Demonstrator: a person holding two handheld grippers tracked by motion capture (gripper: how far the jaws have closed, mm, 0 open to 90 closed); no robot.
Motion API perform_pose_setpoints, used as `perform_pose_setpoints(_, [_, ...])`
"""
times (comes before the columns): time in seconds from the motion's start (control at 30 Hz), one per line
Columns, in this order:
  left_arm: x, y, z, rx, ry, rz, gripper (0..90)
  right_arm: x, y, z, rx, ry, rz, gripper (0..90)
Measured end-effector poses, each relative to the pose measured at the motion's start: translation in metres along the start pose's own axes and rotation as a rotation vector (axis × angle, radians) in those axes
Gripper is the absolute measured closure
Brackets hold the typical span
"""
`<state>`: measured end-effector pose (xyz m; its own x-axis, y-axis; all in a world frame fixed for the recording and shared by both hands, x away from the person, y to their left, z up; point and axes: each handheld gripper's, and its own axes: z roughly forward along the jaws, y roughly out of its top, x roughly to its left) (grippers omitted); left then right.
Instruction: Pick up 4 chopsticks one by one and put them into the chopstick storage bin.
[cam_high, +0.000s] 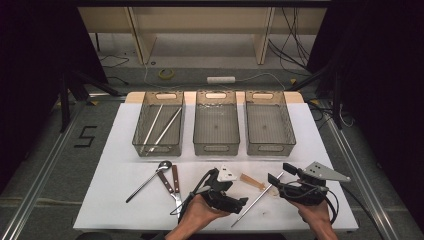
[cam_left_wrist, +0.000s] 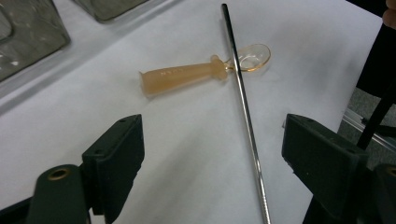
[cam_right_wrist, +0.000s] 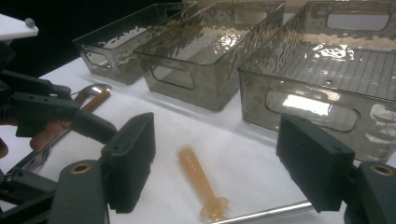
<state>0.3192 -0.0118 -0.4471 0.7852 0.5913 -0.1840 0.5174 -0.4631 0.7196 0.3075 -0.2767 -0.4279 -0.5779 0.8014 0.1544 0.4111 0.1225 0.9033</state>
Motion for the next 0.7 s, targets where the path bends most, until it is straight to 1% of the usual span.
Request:
perform_pose_setpoints(0.07, [-0.003,0.001,0.004,0.013,0.000,0.021,23.2,-0.001,0.000,0.000,0.002,-0.003,0.006,29.2])
perform_pose_setpoints(0.13, [-0.007,0.000,0.010,0.024,0.003,0.028,24.0,-0.002,0.000,0.000,0.000,-0.010,0.004,29.2])
perform_pose_setpoints(0.2, [-0.010,0.000,0.014,0.035,-0.010,0.031,26.1,-0.002,0.000,-0.002,-0.006,-0.015,0.011,29.2])
perform_pose_setpoints(0.27, [-0.013,-0.001,0.018,0.046,-0.012,0.046,28.3,-0.003,0.000,-0.002,-0.005,-0.021,0.013,29.2])
perform_pose_setpoints(0.37, [-0.015,-0.001,0.023,0.062,-0.027,0.038,31.4,-0.004,0.000,-0.002,-0.008,-0.023,0.013,29.2])
perform_pose_setpoints(0.47, [-0.018,-0.003,0.029,0.078,-0.027,0.040,36.0,-0.004,0.000,-0.002,-0.005,-0.025,0.012,29.2])
perform_pose_setpoints(0.53, [-0.021,-0.003,0.032,0.096,-0.036,0.044,38.5,-0.004,0.000,-0.002,-0.005,-0.024,0.012,29.2])
perform_pose_setpoints(0.63, [-0.025,-0.003,0.037,0.112,-0.034,0.073,44.1,-0.004,0.000,-0.002,-0.003,-0.024,0.011,29.2])
perform_pose_setpoints(0.7, [-0.026,-0.002,0.040,0.118,-0.038,0.073,47.4,-0.004,0.000,-0.002,-0.003,-0.025,0.008,29.2])
